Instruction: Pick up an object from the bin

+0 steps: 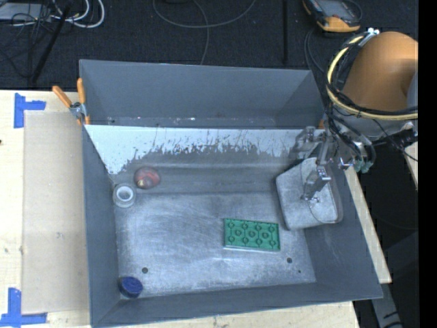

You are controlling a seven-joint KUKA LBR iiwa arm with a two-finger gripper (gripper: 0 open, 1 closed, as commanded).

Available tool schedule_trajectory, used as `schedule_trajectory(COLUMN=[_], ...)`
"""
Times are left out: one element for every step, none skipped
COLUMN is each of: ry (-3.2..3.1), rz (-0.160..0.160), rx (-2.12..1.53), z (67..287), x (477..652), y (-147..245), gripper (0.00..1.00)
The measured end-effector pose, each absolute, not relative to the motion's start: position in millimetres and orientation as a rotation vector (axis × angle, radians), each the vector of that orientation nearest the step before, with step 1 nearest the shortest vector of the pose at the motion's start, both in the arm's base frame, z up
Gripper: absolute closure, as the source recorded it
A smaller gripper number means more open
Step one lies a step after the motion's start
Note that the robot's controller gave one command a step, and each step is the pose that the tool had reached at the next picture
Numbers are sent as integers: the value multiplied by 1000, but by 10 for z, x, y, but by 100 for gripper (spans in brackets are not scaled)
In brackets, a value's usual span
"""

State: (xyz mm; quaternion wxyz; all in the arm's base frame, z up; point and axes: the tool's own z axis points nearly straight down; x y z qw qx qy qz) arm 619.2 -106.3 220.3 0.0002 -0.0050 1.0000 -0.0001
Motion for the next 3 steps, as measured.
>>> schedule_trajectory(ry=[3140, 3132, 3135], rz=[3, 1, -3], rx=[287, 280, 54], z=[854, 898, 2063], x=[5335, 5367, 5208], y=[-865, -870, -1135], gripper=[0, 100, 100])
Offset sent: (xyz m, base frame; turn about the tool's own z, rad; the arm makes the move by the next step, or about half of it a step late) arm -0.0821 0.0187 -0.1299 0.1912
